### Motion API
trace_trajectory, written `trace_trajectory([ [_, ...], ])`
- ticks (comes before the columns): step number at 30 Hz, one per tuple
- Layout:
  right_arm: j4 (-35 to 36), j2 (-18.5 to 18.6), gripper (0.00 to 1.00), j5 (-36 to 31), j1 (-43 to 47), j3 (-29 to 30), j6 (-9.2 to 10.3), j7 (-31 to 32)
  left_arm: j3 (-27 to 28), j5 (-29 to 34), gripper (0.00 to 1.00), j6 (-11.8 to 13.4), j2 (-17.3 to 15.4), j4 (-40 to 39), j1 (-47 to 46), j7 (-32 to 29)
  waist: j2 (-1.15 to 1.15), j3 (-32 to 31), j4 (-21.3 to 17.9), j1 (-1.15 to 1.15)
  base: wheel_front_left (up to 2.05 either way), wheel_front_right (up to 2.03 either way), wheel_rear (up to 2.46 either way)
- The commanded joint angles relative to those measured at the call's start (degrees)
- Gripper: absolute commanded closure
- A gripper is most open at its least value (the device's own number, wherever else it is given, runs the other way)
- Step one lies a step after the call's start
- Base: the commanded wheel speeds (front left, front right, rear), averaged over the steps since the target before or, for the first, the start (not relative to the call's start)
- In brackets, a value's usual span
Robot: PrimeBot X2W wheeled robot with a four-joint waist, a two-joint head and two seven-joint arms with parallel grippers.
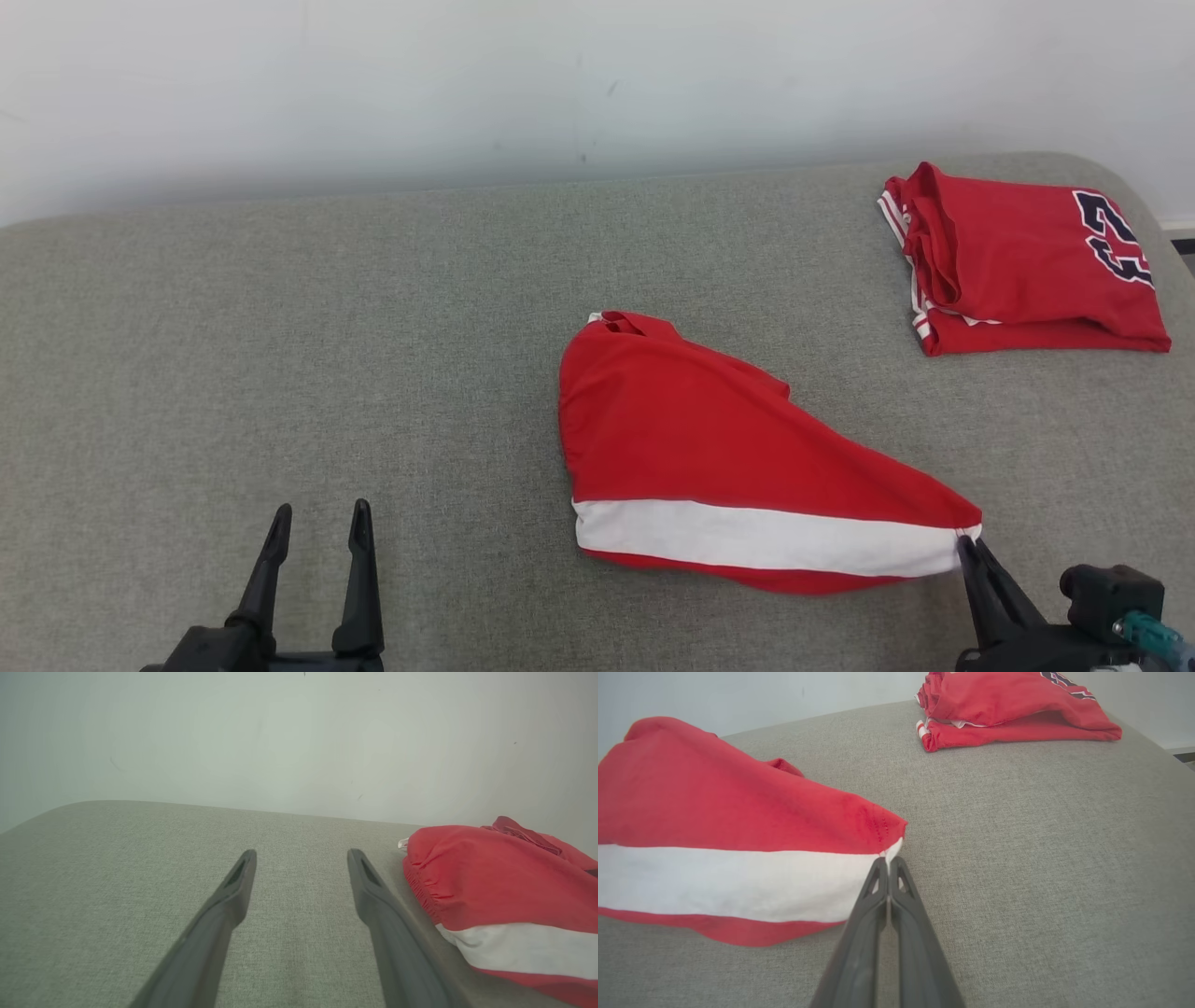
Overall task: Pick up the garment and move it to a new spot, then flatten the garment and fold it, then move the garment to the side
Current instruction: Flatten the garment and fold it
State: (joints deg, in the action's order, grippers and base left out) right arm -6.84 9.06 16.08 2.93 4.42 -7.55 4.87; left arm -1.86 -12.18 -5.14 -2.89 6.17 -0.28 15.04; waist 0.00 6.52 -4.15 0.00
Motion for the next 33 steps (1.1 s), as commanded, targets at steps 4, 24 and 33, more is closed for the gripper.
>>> trace_trajectory([
  [4, -2.09, -1.36, 0.43, -2.9, -0.27, 1.09, 0.16, -3.53, -0.52, -0.11, 0.0, -0.3, 0.04, 0.64, -0.76, 0.1, 0.0, -0.16, 0.06, 0.0, 0.0, 0.0, 0.0],
  [24, -5.68, -5.79, 0.0, -7.65, -5.72, -1.41, 0.16, -18.19, -5.37, 0.61, 0.0, -2.24, 0.02, 8.77, -6.01, 0.1, 0.0, 0.1, -2.06, 0.0, 0.0, 0.0, 0.0],
  [33, -9.12, -6.22, 0.0, -6.43, -8.13, -3.67, 0.16, -19.7, -14.4, -2.59, 0.0, -2.34, -2.62, 19.65, -12.94, 0.1, 0.0, 1.82, -4.8, 0.0, 0.0, 0.0, 0.0],
])
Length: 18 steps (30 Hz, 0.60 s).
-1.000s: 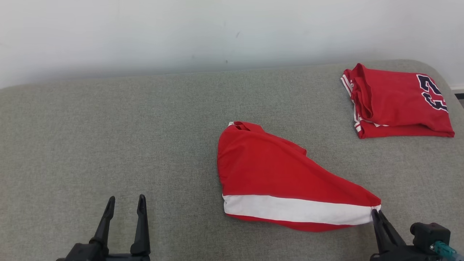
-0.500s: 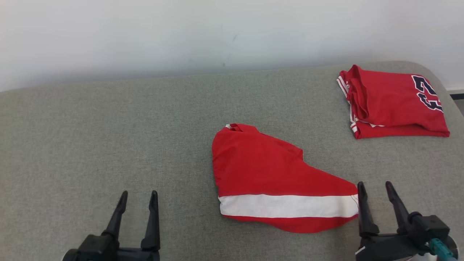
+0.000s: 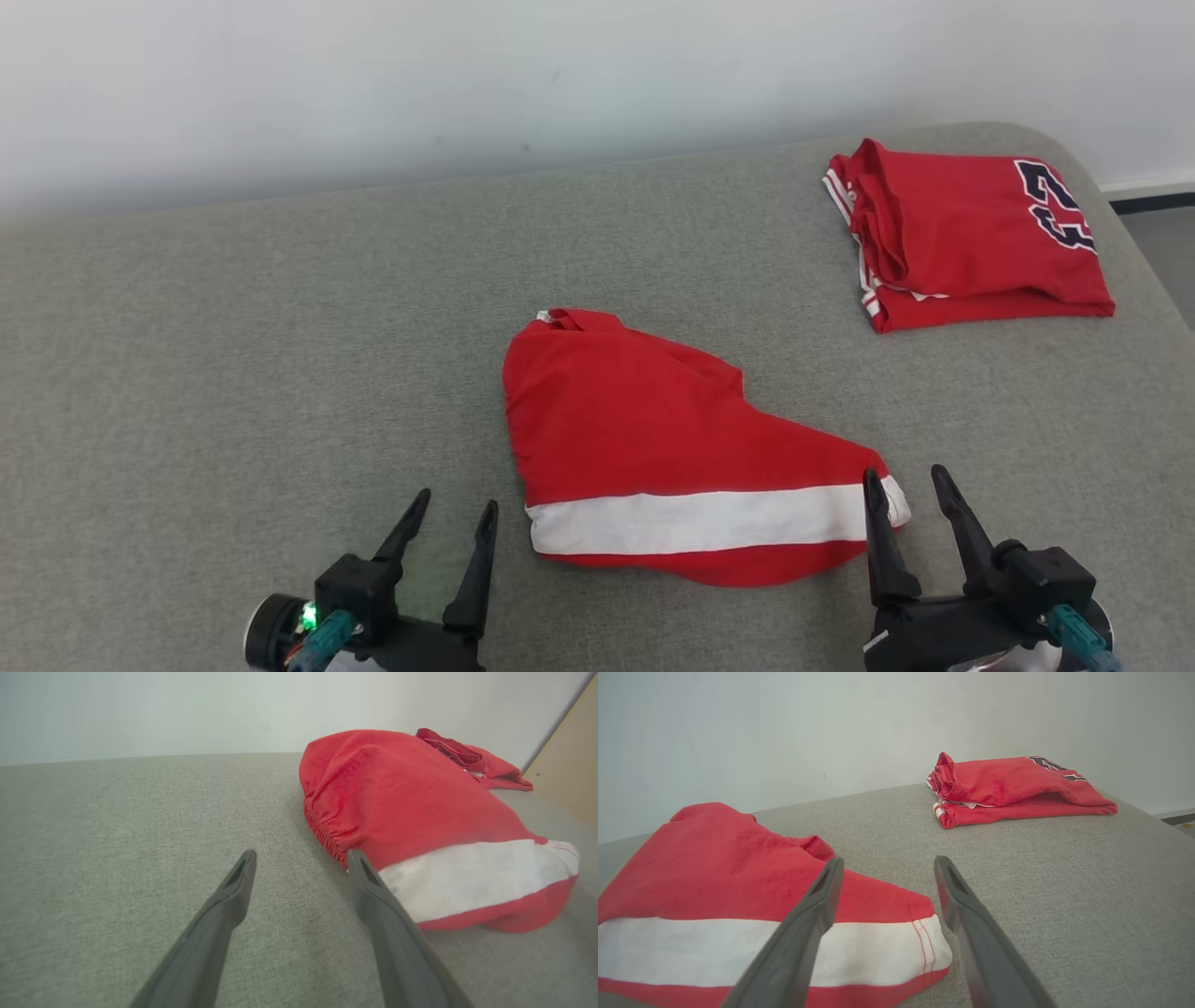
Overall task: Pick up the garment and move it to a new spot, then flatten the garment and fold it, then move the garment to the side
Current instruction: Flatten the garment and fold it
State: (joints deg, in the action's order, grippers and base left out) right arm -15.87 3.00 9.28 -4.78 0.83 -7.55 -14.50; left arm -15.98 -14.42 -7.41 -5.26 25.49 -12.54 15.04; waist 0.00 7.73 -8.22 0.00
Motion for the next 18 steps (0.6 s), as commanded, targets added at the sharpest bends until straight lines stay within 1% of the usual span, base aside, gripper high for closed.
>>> trace_trajectory([
  [1, -0.34, -0.19, 0.0, 0.64, -0.72, -0.49, 0.16, -0.36, -1.1, -0.72, 0.0, -0.07, -0.64, 1.21, -1.79, 0.1, 0.0, 0.87, -1.12, 0.0, 0.0, 0.0, 0.0],
  [4, -0.66, -0.17, 0.0, 1.39, -1.22, -0.71, 0.16, -0.68, -4.41, -1.94, 0.0, -0.07, -1.5, 4.69, -4.02, 0.1, 0.0, 1.34, -2.04, 0.0, 0.0, 0.0, 0.0],
  [5, -0.66, -0.17, 0.0, 1.39, -1.22, -0.71, 0.16, -0.68, -4.41, -1.94, 0.0, -0.07, -1.5, 4.69, -4.02, 0.1, 0.0, 1.34, -2.04, 0.0, 0.0, 0.0, 0.0],
  [6, -0.71, -0.18, 0.0, 1.42, -1.33, -0.8, 0.16, -0.7, -5.59, -2.57, 0.0, -0.08, -1.7, 5.68, -4.85, 0.1, 0.0, 1.49, -2.39, 0.0, 0.0, 0.0, 0.0],
  [10, -0.51, -0.19, 0.0, 1.8, -1.62, -0.43, 0.16, -0.73, -11.44, -4.61, 0.0, -0.08, -2.53, 10.6, -7.83, 0.1, 0.0, 1.88, -3.23, 0.0, 0.0, 0.0, 0.0],
  [13, 0.14, -0.19, 0.0, 1.7, -1.64, -0.12, 0.16, -0.75, -15.64, -5.52, 0.0, -0.08, -2.51, 13.2, -9.87, 0.1, 0.0, 2.06, -3.67, 0.0, 0.0, 0.0, 0.0],
  [15, 0.51, -0.2, 0.0, 1.56, -1.61, 0.01, 0.16, -0.68, -17.34, -6.5, 0.0, -0.08, -2.2, 14.08, -11.01, 0.1, 0.0, 2.0, -3.87, 0.0, 0.0, 0.0, 0.0],
  [17, 1.02, -0.19, 0.0, 1.27, -1.45, 0.24, 0.16, -0.68, -17.52, -7.46, 0.01, -0.09, -1.83, 13.83, -11.85, 0.1, 0.0, 1.84, -3.94, 0.0, 0.0, 0.0, 0.0],
  [18, 1.19, -0.18, 0.0, 1.18, -1.23, 0.37, 0.16, -0.67, -17.36, -7.8, 0.5, -0.09, -1.61, 13.6, -11.98, 0.1, 0.0, 1.68, -3.88, 0.0, 0.0, 0.0, 0.0],
])
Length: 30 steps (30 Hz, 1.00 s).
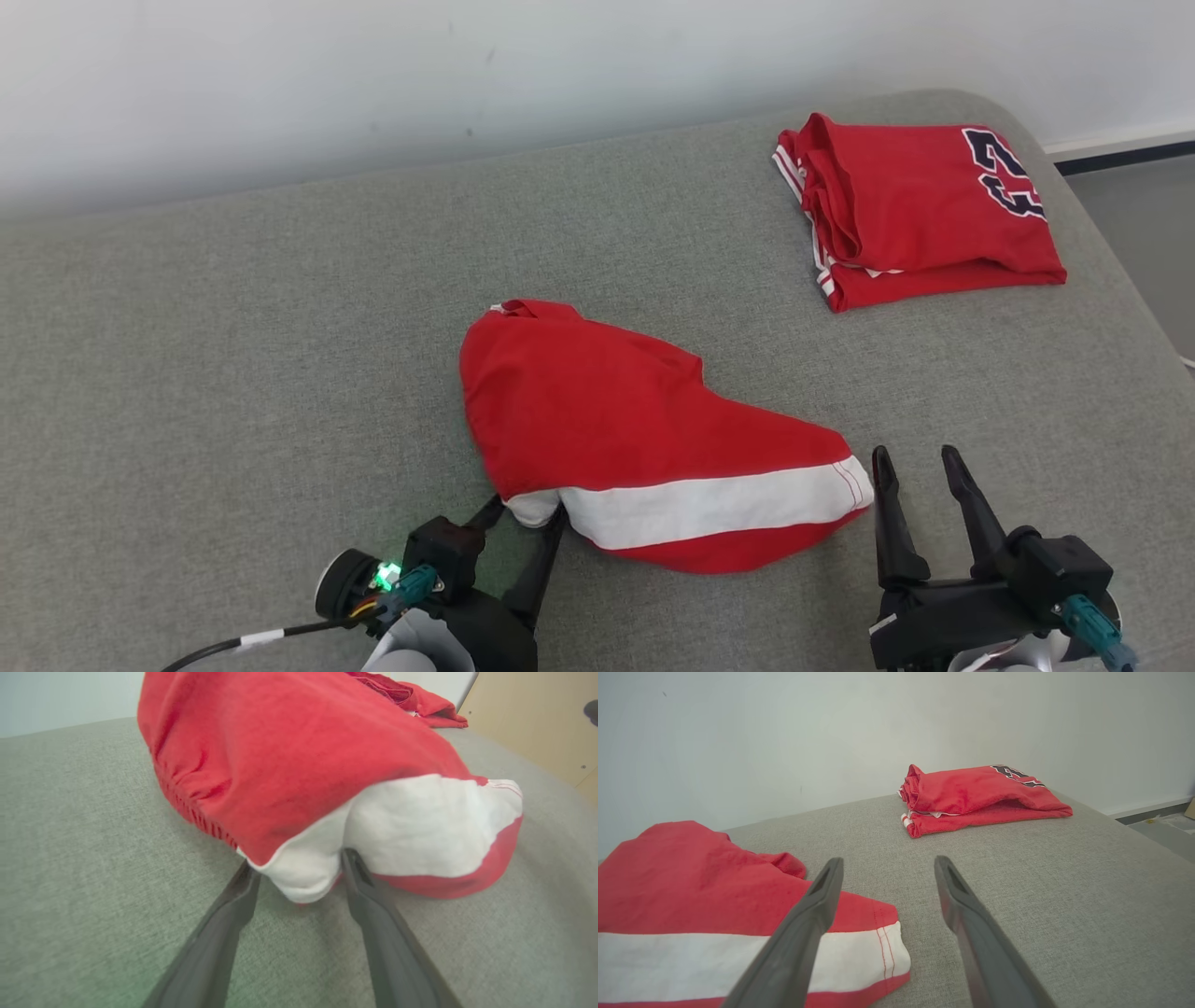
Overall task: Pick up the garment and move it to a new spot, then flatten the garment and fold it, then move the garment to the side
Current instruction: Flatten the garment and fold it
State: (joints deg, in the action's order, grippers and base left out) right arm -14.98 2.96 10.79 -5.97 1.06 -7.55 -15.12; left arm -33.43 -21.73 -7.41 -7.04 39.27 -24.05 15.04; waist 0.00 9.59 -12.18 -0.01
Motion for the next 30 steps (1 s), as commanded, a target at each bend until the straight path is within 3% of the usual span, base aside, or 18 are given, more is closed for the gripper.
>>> trace_trajectory([
  [1, 0.44, -0.15, 0.0, -0.37, 0.28, 0.29, 0.16, -0.04, 0.27, -0.71, 0.81, -0.09, 0.31, -0.51, -0.58, 0.1, 0.0, -0.37, 0.19, 0.01, 0.0, 0.0, 0.0],
  [2, 0.57, -0.15, 0.0, -0.41, 0.57, 0.51, 0.16, -0.05, 0.55, -0.7, 1.0, -0.09, 0.32, -0.96, -0.56, 0.1, 0.0, -0.63, 0.4, 0.01, 0.0, 0.0, 0.0],
  [20, 0.69, -0.14, 0.0, -1.09, 3.15, 1.07, 0.16, -0.06, 10.79, 5.49, 1.0, 1.46, -5.51, -19.0, 12.46, 0.1, 0.0, -3.87, 8.42, 0.01, 0.0, 0.0, 0.0],
  [30, -0.61, -0.13, 0.0, -0.66, 3.51, 0.98, 0.16, -0.06, 6.97, 5.07, 1.0, 1.78, -3.4, -19.67, 22.41, 0.03, 0.0, -3.84, 9.86, 0.01, 0.0, 0.0, 0.0],
])
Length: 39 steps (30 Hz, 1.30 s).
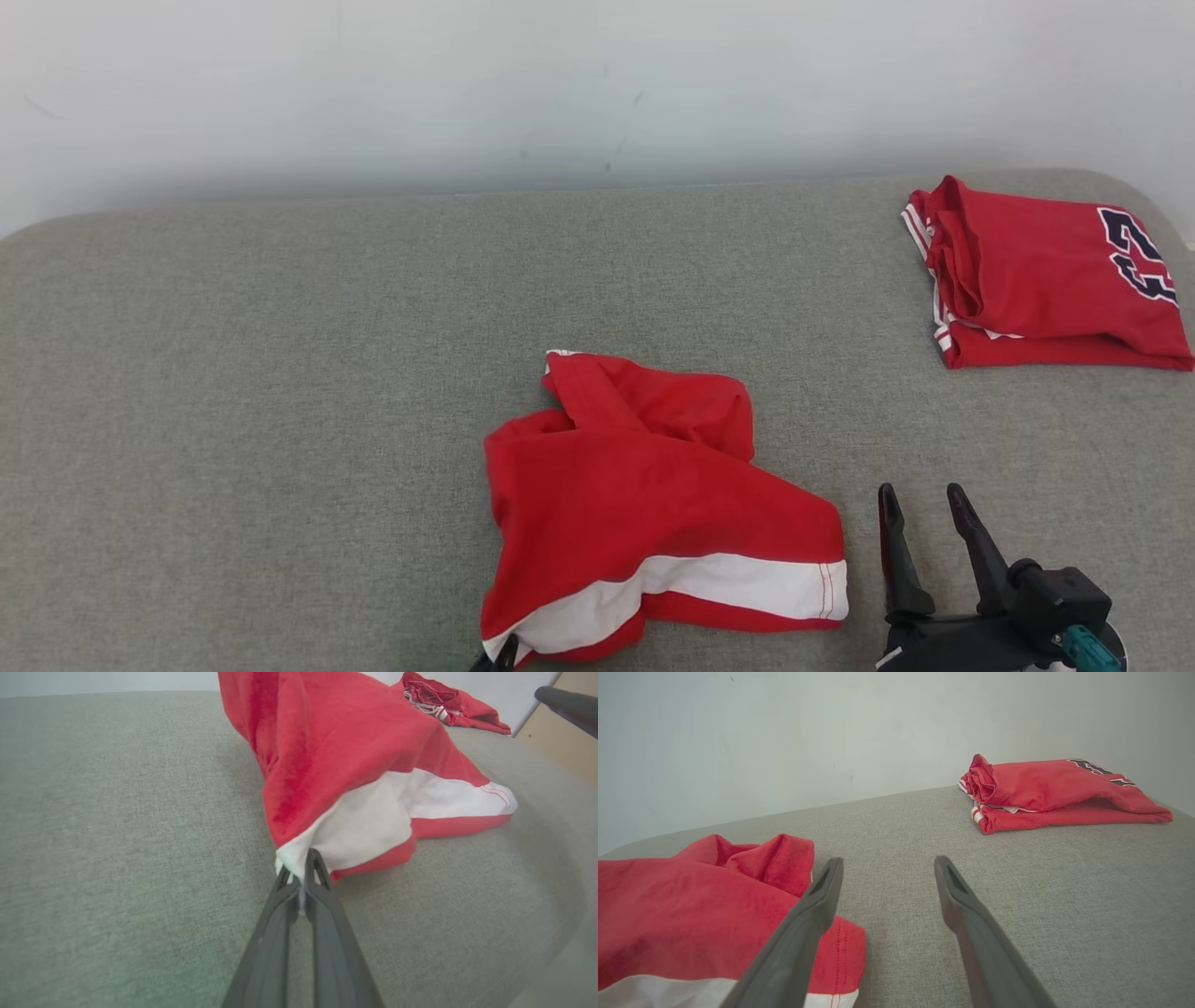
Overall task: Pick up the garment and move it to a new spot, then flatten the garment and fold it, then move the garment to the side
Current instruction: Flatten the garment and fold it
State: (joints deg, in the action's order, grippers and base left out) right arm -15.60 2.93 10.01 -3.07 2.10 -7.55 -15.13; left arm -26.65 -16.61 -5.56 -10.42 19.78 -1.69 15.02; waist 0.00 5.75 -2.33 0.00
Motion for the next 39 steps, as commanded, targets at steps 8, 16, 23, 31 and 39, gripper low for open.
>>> trace_trajectory([
  [8, -0.53, -0.1, 0.0, -0.35, 0.81, 0.39, 0.16, -0.05, 3.47, -0.99, 0.0, 0.63, 2.13, -4.8, 0.4, 0.08, 0.0, -0.58, 0.08, 0.0, 0.0, 0.0, 0.0],
  [16, -0.91, -0.1, 0.0, -0.35, 1.38, 0.54, 0.16, -0.05, 11.58, 0.97, 0.0, 0.51, 2.66, -16.11, 2.88, 0.09, 0.0, -1.08, -0.07, 0.0, 0.0, 0.0, 0.0],
  [23, -2.93, -0.1, 0.0, 0.42, 2.17, -0.72, 0.16, -0.04, 19.77, 3.66, 0.0, 1.31, 3.59, -16.78, 3.35, 0.09, 0.0, -1.21, -0.57, 0.0, 0.0, 0.0, 0.0],
  [31, -6.85, -0.1, 0.0, 1.73, 3.2, -4.68, 0.16, 1.21, 26.91, 5.57, 0.0, 0.34, 5.3, -13.49, 4.15, 0.1, 0.0, -1.39, -0.51, 0.0, 0.0, 0.0, 0.0],
  [39, -10.59, -0.11, 0.0, 2.41, 1.66, -6.89, 0.16, 2.97, 29.08, 7.06, 0.0, -0.77, 6.74, -10.85, 4.18, 0.1, 0.0, -1.39, 0.71, 0.0, 0.0, 0.0, 0.0],
])
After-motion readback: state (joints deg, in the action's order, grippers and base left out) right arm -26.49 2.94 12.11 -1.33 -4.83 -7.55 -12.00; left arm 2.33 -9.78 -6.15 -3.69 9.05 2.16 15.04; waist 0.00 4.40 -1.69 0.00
